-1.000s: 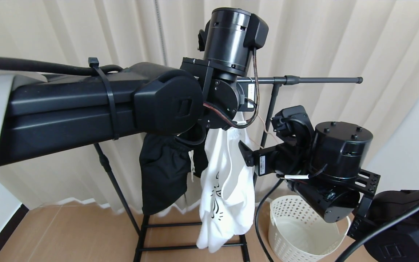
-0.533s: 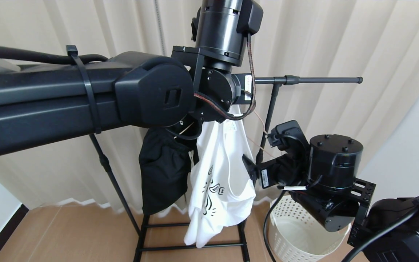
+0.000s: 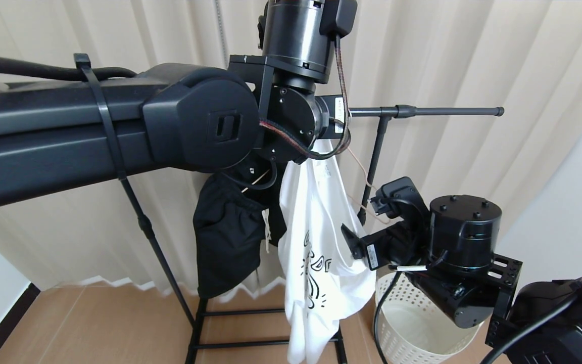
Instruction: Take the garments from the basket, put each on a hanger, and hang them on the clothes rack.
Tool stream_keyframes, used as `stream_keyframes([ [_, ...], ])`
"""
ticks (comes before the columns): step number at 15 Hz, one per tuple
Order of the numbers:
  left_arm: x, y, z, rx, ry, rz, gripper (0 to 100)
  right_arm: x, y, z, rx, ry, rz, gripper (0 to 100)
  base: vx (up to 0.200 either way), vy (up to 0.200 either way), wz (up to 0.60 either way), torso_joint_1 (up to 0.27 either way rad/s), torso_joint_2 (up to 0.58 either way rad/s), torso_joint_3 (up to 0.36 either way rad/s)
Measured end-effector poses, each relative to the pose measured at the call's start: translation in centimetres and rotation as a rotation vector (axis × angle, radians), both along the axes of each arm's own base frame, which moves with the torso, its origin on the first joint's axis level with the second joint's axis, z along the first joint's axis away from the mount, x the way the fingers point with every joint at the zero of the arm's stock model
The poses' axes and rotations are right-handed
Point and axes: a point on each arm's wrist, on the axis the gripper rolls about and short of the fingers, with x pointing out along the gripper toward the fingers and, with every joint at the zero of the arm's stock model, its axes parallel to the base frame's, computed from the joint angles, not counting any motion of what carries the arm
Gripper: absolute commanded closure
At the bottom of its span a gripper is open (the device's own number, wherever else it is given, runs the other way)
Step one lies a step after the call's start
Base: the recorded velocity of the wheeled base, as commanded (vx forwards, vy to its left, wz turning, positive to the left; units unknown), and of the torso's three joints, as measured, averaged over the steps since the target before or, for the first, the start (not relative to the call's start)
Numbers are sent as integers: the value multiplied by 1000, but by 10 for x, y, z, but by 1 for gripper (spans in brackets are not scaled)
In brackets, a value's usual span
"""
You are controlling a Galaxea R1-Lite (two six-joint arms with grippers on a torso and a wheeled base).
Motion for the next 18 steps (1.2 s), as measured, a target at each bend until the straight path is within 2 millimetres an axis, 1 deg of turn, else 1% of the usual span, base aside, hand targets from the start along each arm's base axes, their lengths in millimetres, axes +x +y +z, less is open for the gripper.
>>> stream_keyframes([
  [2, 1, 1, 0, -1, 0, 3, 100, 0, -1, 0, -7, -3, -3, 0, 0, 0, 0, 0, 0, 0],
  [3, 1, 1, 1, -3, -1, 3, 100, 1, -2, 0, -8, -4, -4, 100, 0, 0, 0, 0, 0, 0],
  [7, 1, 2, 0, 2, 3, 4, 100, 6, -8, 3, -1, -14, -28, 100, 0, 0, 0, 0, 0, 0],
  [10, 4, 4, -9, 32, 27, 10, 100, 11, -23, 16, -7, -52, -70, 100, 0, 0, 0, 0, 0, 0],
  [11, 6, 4, -17, 50, 44, 13, 100, 12, -29, 21, 0, -64, -85, 100, 0, 0, 0, 0, 0, 0],
  [12, 7, 4, -28, 79, 73, 12, 100, 13, -34, 28, 11, -81, -97, 100, 0, 0, 0, 0, 0, 0],
  [14, 8, 5, -58, 153, 147, 9, 100, 13, -43, 38, 11, -110, -106, 100, 0, 0, 0, 0, 0, 0],
  [15, 8, 6, -69, 178, 175, 8, 0, 12, -44, 40, 12, -118, -107, 100, 0, 0, 0, 0, 0, 0],
  [18, 3, 7, -90, 226, 229, 2, 0, 12, -48, 44, 17, -129, -115, 100, 0, 0, 0, 0, 0, 0],
])
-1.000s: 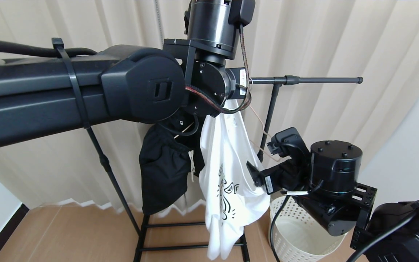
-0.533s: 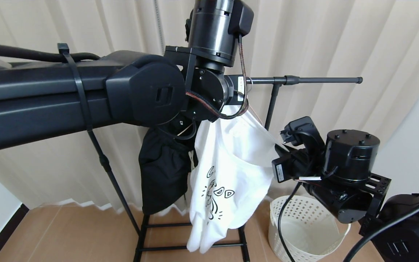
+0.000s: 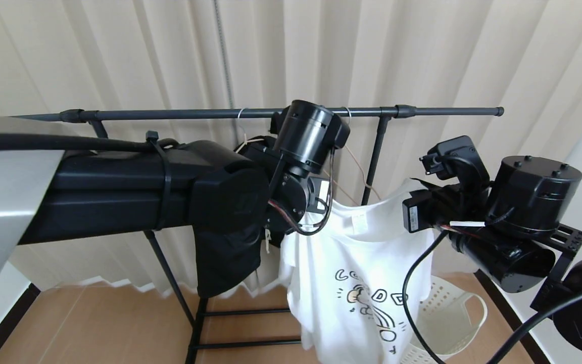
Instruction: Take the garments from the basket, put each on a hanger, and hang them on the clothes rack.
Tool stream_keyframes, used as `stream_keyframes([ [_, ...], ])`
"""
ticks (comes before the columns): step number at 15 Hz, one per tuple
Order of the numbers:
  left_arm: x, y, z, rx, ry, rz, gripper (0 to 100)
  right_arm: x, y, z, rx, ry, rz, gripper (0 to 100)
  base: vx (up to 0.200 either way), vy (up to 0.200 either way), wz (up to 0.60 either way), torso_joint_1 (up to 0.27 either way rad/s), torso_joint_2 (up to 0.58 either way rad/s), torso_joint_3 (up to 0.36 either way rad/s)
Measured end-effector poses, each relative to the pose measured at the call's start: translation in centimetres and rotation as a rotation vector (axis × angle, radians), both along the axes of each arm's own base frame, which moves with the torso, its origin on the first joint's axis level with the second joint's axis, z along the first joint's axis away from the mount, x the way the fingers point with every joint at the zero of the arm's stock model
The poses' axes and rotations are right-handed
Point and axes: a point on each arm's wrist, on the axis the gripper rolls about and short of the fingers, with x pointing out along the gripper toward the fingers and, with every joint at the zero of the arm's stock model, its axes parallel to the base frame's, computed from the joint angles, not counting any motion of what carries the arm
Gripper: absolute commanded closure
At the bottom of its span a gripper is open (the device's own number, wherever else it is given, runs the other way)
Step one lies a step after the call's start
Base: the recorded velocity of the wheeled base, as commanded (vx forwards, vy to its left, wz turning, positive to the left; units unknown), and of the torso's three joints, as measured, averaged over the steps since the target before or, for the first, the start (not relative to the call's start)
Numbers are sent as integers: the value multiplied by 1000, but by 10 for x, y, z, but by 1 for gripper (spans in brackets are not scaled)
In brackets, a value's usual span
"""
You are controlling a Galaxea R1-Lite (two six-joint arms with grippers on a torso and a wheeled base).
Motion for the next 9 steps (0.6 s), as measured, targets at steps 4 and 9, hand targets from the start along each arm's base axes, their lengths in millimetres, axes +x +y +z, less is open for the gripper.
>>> stream_keyframes([
  [4, -11, 6, 1, -32, 68, -113, 0, 0, -15, -1, -71, -1, -25, 100, 0, 0, 0, 0, 0, 0],
  [9, -35, 23, 15, -87, 190, -352, 0, -8, -41, -9, -203, 28, 2, 100, 0, 0, 0, 0, 0, 0],
])
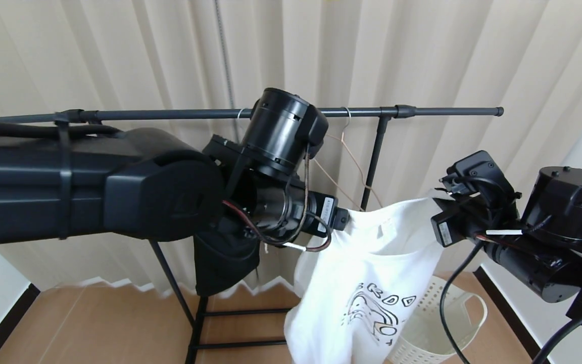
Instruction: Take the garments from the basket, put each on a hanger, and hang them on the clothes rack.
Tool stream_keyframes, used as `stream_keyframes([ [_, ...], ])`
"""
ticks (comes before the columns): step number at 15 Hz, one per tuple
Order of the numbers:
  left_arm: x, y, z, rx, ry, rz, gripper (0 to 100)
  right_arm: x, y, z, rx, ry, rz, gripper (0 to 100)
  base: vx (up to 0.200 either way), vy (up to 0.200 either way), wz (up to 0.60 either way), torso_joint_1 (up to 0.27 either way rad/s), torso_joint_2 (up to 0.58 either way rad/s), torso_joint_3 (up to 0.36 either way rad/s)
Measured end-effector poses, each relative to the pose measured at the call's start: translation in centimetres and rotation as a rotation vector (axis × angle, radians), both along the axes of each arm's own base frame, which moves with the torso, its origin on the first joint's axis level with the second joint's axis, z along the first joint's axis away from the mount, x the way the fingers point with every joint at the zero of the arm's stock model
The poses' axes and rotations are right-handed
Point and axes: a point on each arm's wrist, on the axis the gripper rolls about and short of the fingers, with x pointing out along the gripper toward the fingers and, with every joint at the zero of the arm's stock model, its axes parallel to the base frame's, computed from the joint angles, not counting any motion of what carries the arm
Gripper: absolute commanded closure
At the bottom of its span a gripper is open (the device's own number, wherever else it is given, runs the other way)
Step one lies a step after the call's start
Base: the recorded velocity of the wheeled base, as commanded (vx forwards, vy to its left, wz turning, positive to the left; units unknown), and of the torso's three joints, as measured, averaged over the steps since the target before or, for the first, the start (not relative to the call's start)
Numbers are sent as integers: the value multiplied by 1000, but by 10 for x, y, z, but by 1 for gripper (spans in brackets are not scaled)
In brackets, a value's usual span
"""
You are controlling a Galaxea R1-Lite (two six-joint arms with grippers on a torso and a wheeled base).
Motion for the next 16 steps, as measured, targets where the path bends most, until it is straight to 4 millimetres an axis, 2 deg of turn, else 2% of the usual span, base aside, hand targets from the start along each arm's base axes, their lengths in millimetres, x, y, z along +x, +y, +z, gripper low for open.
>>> stream_keyframes([
  [4, -14, 15, 10, 11, 33, -64, 0, 3, -6, -6, -18, 20, -25, 100, 0, 0, 0, 0, 0, 0],
  [7, -15, 19, 12, 6, 35, -62, 0, 2, -12, -9, -56, 29, -37, 100, 0, 0, 0, 0, 0, 0],
  [9, -10, 20, 10, 13, 36, -42, 0, -3, -23, -11, -123, 36, -27, 100, 0, 0, 0, 0, 0, 0],
  [11, -1, 15, 6, 14, 32, 2, 0, -11, -41, -10, -212, 32, 15, 100, 0, 0, 0, 0, 0, 0],
  [16, 17, -1, -5, 20, 28, 21, 0, -11, -76, 6, -217, -21, -105, 100, 0, 0, 0, 0, 0, 0],
])
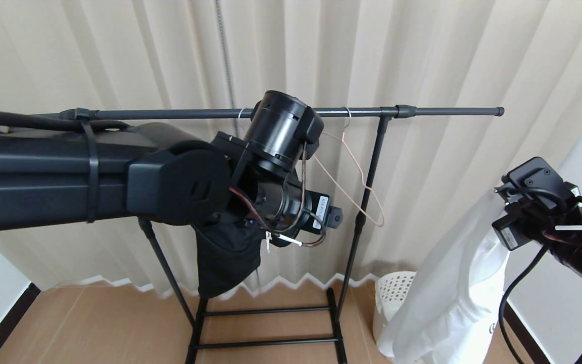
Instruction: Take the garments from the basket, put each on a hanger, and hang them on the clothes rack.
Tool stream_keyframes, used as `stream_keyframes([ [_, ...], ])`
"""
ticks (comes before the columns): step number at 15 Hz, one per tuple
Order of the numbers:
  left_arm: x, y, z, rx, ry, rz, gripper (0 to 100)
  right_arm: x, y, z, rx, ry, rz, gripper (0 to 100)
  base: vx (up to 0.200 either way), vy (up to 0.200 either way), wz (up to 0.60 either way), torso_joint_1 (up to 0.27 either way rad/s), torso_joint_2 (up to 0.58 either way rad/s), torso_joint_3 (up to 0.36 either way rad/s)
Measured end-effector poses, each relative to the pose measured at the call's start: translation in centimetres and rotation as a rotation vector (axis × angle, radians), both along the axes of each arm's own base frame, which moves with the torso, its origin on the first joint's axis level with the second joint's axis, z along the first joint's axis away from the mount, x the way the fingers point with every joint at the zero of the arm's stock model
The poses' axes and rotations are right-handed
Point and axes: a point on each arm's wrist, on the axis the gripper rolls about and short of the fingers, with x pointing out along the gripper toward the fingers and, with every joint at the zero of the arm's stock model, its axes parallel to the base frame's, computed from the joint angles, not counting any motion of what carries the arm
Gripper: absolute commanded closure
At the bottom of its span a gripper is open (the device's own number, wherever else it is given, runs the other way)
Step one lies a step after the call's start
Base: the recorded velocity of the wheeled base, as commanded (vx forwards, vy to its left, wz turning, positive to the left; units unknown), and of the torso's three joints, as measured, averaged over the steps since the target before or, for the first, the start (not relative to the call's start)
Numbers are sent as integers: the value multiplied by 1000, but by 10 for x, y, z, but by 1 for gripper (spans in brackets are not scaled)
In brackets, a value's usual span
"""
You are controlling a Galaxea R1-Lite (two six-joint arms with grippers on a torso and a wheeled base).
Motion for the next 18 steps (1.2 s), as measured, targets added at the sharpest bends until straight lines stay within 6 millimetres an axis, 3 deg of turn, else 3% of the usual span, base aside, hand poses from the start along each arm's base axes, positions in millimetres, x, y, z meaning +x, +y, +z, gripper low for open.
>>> stream_keyframes([
  [3, 7, -11, -5, 25, -25, 35, 0, 3, -10, 6, 3, -23, -40, 100, 0, -200, 0, 2, 2, -2],
  [5, 10, -17, -7, 24, -30, 33, 0, 4, -12, 7, 3, -28, -49, 100, 200, -200, 0, 2, 0, 5],
  [8, 15, -23, -11, 23, -31, 33, 0, 4, -13, 7, 3, -27, -53, 100, 200, 0, 0, -6, 2, 6],
  [14, 27, -30, -16, 14, -34, 46, 0, 4, -13, 7, 3, -25, -55, 100, 0, 0, 0, 0, 0, 0],
  [18, 48, -36, -16, -33, -50, 57, 0, 4, -13, 6, 2, -20, -55, 100, 0, 0, 0, 0, 0, 0],
])
